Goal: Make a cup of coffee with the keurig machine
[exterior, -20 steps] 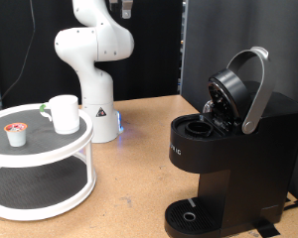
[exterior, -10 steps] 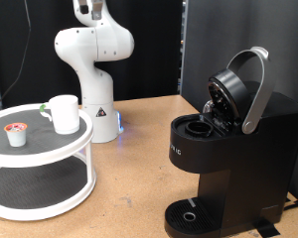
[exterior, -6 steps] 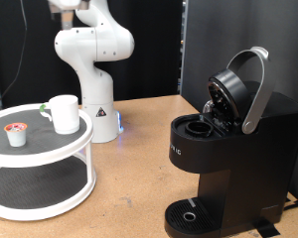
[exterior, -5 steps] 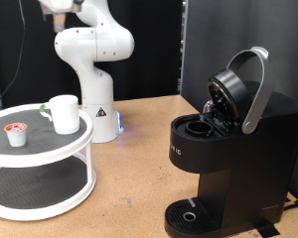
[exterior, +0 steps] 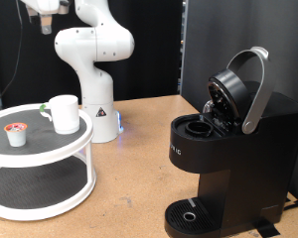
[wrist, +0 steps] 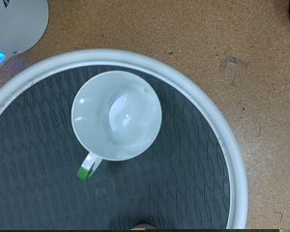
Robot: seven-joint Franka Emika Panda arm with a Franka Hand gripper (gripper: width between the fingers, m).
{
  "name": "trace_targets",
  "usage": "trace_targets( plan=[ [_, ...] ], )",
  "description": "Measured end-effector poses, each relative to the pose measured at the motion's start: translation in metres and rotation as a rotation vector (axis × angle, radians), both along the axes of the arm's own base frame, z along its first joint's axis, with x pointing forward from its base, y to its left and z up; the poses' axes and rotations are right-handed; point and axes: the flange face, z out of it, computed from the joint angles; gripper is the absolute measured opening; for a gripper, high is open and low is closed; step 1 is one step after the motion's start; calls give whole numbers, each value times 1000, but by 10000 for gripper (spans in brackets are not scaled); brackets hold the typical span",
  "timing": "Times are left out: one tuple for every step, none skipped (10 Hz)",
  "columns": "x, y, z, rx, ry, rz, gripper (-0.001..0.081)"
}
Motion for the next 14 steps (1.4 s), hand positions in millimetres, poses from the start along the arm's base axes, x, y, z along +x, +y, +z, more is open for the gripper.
trace_targets(
  plan=[
    [-4,-9,-2,12,-5,5,805],
    [-8,-21,-4,22,-17,4,805],
    [-12,-34,-4,26,-40,-4,805],
    [-15,-48,-5,29,-71,-27,805],
    [-17,-59,-7,24,-92,-49,805],
    [-16,-65,-10,7,-97,-76,805],
    [-12,-68,-15,-8,-85,-101,805],
    [-7,-70,-21,-14,-73,-124,805],
    [-1,-72,-26,-18,-61,-141,805],
    [4,-72,-30,-23,-54,-142,805],
    [9,-72,-33,-27,-52,-137,805],
    [11,-70,-35,-29,-51,-128,805],
    [12,-68,-35,-30,-51,-119,805],
    [14,-65,-36,-31,-50,-112,805]
  ],
)
